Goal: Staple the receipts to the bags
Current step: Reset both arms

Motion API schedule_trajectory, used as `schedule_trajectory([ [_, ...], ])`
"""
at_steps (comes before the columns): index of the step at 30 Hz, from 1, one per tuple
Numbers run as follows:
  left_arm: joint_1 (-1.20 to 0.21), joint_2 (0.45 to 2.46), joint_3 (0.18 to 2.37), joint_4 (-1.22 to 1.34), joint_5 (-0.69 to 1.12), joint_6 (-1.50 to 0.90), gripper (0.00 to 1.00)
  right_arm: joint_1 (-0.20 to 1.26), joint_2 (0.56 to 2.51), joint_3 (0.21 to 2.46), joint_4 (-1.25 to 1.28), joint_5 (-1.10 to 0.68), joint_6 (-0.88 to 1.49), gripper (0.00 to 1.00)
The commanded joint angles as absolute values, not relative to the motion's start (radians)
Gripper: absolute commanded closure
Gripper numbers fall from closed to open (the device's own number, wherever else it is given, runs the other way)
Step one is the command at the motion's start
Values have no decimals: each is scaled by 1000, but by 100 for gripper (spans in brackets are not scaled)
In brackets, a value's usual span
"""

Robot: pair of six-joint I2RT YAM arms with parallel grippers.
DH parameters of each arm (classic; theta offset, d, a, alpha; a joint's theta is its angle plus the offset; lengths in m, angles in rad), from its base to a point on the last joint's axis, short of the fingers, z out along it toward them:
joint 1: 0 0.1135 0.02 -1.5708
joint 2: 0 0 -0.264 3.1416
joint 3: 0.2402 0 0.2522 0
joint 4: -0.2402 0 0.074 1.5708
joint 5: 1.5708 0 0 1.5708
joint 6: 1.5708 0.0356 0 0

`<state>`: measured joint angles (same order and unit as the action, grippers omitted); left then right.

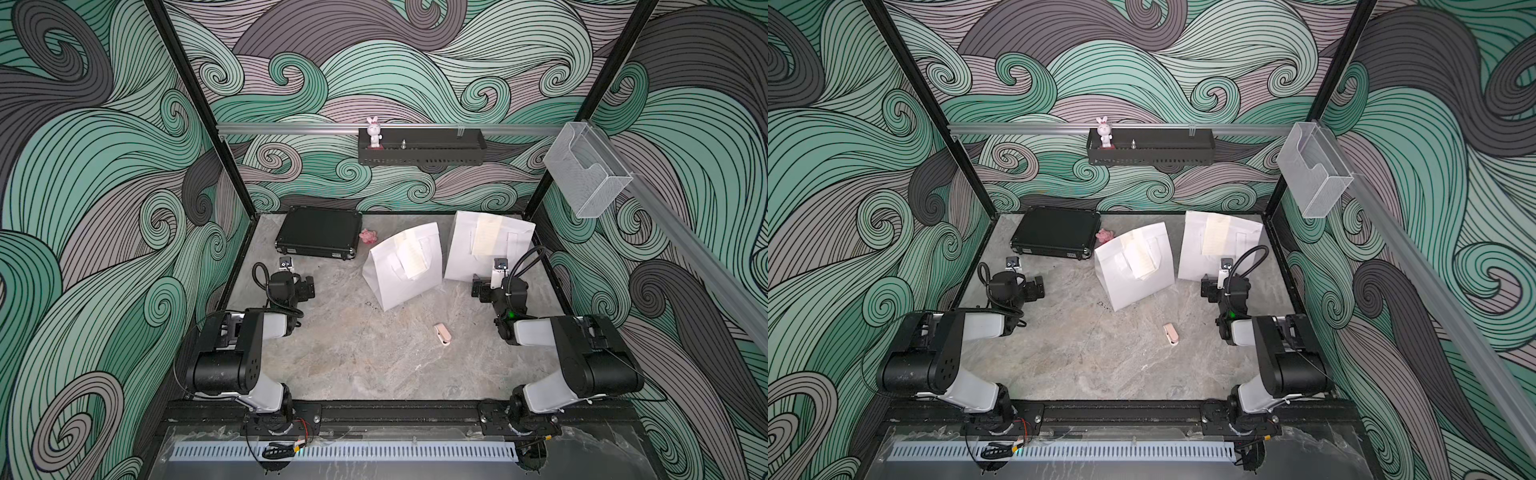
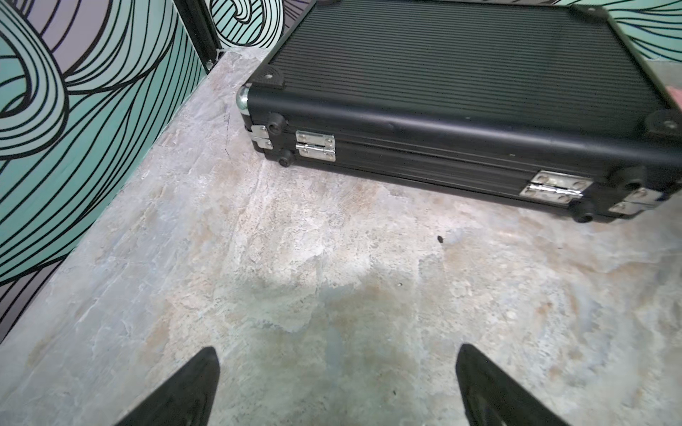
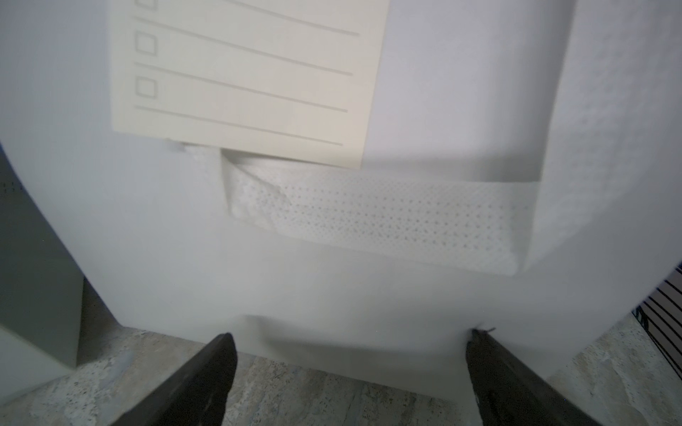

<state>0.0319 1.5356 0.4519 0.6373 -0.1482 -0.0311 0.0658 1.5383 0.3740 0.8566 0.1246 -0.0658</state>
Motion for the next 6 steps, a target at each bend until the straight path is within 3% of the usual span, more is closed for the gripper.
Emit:
schedule_trajectory([
  [1, 38, 1525, 477, 653, -123, -43, 1, 60, 1539, 392, 876, 103, -48, 0],
  [6, 37, 1526, 476, 657, -123, -42, 1, 29, 1537, 411, 836, 33, -32, 0],
])
